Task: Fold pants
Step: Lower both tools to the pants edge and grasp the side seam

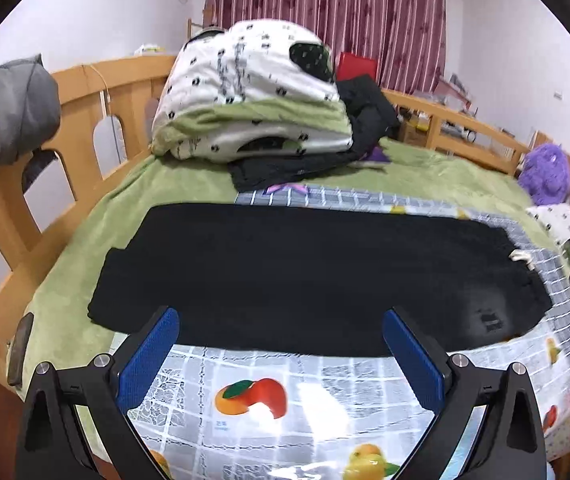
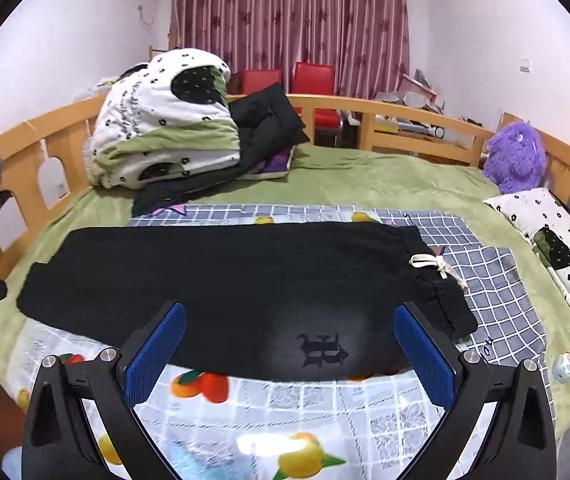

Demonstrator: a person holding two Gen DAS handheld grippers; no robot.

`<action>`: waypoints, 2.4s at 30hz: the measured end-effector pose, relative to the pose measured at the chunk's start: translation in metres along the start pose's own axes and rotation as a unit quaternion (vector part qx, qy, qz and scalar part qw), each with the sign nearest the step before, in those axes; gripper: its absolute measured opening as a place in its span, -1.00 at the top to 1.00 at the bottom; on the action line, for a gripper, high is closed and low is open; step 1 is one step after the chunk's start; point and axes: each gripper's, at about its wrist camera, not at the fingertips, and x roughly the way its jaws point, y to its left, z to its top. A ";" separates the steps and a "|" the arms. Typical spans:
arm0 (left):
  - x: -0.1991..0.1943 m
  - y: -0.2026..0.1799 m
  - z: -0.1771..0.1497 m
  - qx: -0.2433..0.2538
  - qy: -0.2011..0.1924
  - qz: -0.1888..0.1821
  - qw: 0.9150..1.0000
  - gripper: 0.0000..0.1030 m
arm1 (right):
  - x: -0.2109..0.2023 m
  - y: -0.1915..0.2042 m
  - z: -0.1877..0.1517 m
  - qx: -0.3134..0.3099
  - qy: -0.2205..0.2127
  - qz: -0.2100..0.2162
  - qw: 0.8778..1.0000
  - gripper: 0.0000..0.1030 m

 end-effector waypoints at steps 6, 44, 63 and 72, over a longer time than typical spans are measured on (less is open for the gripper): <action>0.046 0.019 -0.012 -0.013 0.040 0.007 0.999 -0.82 | 0.054 -0.033 -0.018 0.031 0.050 0.011 0.998 -0.70; 0.165 0.148 -0.075 -0.228 0.118 -0.092 0.962 -0.66 | 0.156 -0.130 -0.128 0.217 0.161 0.067 0.960 -0.33; 0.177 0.161 -0.031 -0.256 0.067 -0.055 0.963 0.82 | 0.187 -0.138 -0.080 0.236 0.116 0.088 0.961 0.70; 0.176 0.131 0.078 -0.161 -0.029 -0.031 0.986 0.82 | 0.200 -0.128 0.040 0.169 0.051 0.123 0.977 0.74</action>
